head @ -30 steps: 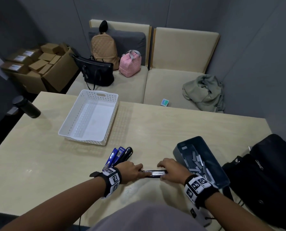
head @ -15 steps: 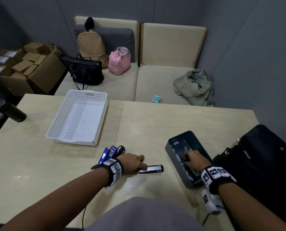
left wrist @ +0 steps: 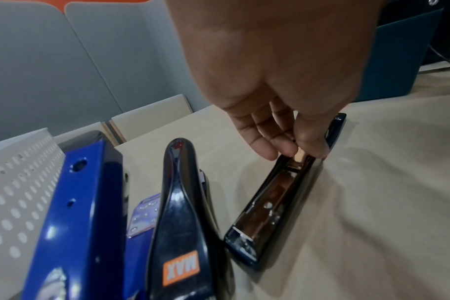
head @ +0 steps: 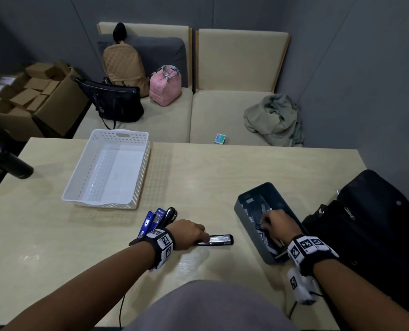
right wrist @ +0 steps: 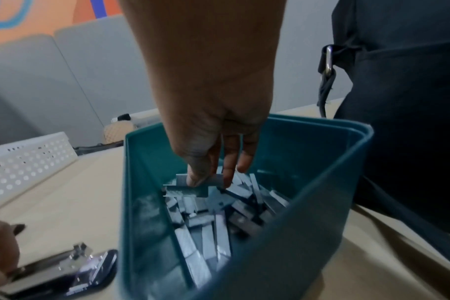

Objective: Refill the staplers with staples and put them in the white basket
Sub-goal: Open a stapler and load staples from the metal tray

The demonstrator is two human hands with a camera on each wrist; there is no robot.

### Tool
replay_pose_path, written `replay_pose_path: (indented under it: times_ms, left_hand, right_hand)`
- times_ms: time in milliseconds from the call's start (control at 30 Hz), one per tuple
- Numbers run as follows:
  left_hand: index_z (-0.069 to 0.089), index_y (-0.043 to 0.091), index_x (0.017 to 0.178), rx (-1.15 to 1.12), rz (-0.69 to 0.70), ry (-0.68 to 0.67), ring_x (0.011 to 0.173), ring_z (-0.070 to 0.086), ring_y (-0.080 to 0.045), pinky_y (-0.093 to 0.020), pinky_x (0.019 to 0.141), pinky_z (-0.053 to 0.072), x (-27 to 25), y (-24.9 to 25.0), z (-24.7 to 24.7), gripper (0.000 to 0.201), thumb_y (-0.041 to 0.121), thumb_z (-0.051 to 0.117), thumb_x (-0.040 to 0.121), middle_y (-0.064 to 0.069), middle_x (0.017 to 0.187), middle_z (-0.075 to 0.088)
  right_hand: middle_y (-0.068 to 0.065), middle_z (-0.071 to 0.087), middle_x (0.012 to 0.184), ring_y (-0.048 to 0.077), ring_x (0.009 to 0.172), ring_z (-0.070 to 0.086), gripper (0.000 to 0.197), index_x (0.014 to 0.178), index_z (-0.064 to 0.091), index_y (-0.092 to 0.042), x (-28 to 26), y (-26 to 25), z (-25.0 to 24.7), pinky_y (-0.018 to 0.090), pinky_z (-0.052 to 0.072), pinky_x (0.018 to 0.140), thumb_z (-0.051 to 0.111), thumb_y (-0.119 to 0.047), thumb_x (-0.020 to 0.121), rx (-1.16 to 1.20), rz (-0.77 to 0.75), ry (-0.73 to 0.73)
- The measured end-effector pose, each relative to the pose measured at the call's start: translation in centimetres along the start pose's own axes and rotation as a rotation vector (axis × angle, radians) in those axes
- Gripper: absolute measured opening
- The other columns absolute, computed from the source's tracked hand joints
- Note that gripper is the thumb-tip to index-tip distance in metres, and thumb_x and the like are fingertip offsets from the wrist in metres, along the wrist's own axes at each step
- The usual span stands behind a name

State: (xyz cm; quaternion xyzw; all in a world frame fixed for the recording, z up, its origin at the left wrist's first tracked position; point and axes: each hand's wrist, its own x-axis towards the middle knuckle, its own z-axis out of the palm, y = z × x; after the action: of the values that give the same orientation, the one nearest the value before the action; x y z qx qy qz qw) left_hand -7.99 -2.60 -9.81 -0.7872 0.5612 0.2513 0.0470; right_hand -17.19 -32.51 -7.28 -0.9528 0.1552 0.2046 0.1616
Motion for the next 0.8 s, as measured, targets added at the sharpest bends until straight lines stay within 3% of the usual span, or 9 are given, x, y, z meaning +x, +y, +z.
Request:
replay_pose_path:
  times_ms: [100, 200, 267, 300, 433, 633, 700, 800]
  left_hand:
    - [0.057, 0.024, 0.111, -0.008, 0.005, 0.005, 0.079, 0.064, -0.035, -0.040, 0.060, 0.048, 0.0, -0.1, 0.0, 0.026, 0.010, 0.054, 0.089, -0.006, 0.102, 0.061]
    - [0.059, 0.024, 0.112, -0.028, 0.010, 0.009, 0.081, 0.064, -0.036, -0.040, 0.062, 0.048, 0.0, -0.2, -0.1, 0.028, 0.011, 0.054, 0.088, -0.006, 0.105, 0.063]
    - [0.060, 0.024, 0.113, -0.035, 0.016, 0.012, 0.083, 0.064, -0.036, -0.040, 0.062, 0.047, 0.1, -0.2, -0.1, 0.028, 0.011, 0.055, 0.088, -0.006, 0.106, 0.063]
    - [0.060, 0.024, 0.113, -0.039, 0.012, 0.013, 0.083, 0.064, -0.036, -0.040, 0.063, 0.047, 0.1, -0.2, -0.1, 0.029, 0.011, 0.054, 0.088, -0.006, 0.106, 0.063]
    - [0.061, 0.024, 0.113, -0.043, 0.012, 0.022, 0.085, 0.064, -0.036, -0.040, 0.064, 0.047, 0.1, -0.2, 0.0, 0.029, 0.012, 0.054, 0.088, -0.006, 0.107, 0.064]
    - [0.060, 0.024, 0.114, -0.031, 0.014, 0.036, 0.086, 0.064, -0.036, -0.039, 0.062, 0.045, 0.2, -0.4, 0.4, 0.028, 0.013, 0.055, 0.089, -0.006, 0.108, 0.063]
    - [0.060, 0.025, 0.113, -0.028, 0.014, 0.035, 0.085, 0.064, -0.035, -0.038, 0.062, 0.047, 0.3, -0.4, 0.3, 0.027, 0.013, 0.055, 0.089, -0.005, 0.107, 0.063]
    - [0.061, 0.025, 0.112, -0.038, 0.011, 0.038, 0.084, 0.065, -0.034, -0.039, 0.063, 0.051, 0.2, -0.4, 0.3, 0.027, 0.014, 0.055, 0.088, -0.004, 0.107, 0.064]
  right_hand:
    - [0.002, 0.070, 0.082, 0.019, 0.076, 0.068, 0.011, 0.083, 0.063, -0.020, -0.2, -0.5, -1.5, 0.031, 0.053, 0.067, 0.059, -0.013, 0.090, 0.152, -0.035, 0.037]
    - [0.006, 0.066, 0.075, 0.001, 0.059, 0.061, 0.013, 0.097, 0.056, -0.019, -0.4, -2.1, -2.8, 0.012, 0.046, 0.056, 0.051, -0.007, 0.095, 0.389, -0.107, 0.114]
    - [0.005, 0.064, 0.073, 0.000, 0.056, 0.059, 0.017, 0.106, 0.055, -0.019, -0.4, -3.1, -3.6, 0.007, 0.043, 0.055, 0.052, -0.007, 0.095, 0.430, -0.136, 0.147]
    - [0.003, 0.065, 0.074, 0.003, 0.058, 0.061, 0.016, 0.106, 0.058, -0.018, -0.2, -3.3, -3.8, 0.008, 0.044, 0.057, 0.053, -0.007, 0.095, 0.408, -0.134, 0.134]
    - [0.003, 0.069, 0.078, 0.021, 0.063, 0.069, 0.023, 0.100, 0.064, -0.009, 1.0, -1.9, -3.9, 0.034, 0.059, 0.064, 0.046, 0.001, 0.091, 0.327, -0.001, 0.019]
    - [0.010, 0.064, 0.077, 0.022, 0.061, 0.071, 0.020, 0.104, 0.065, -0.005, 0.9, -0.5, -3.9, 0.027, 0.056, 0.057, 0.056, 0.005, 0.089, 0.527, 0.012, 0.005]
    - [0.006, 0.059, 0.076, 0.023, 0.068, 0.072, 0.022, 0.108, 0.064, -0.008, 0.5, -1.5, -4.3, 0.024, 0.055, 0.062, 0.056, 0.003, 0.091, 0.563, -0.066, 0.003]
    - [0.002, 0.057, 0.080, 0.021, 0.071, 0.068, 0.026, 0.115, 0.062, -0.015, -0.4, -4.7, -4.7, 0.030, 0.055, 0.070, 0.053, -0.002, 0.094, 0.632, -0.213, -0.022]
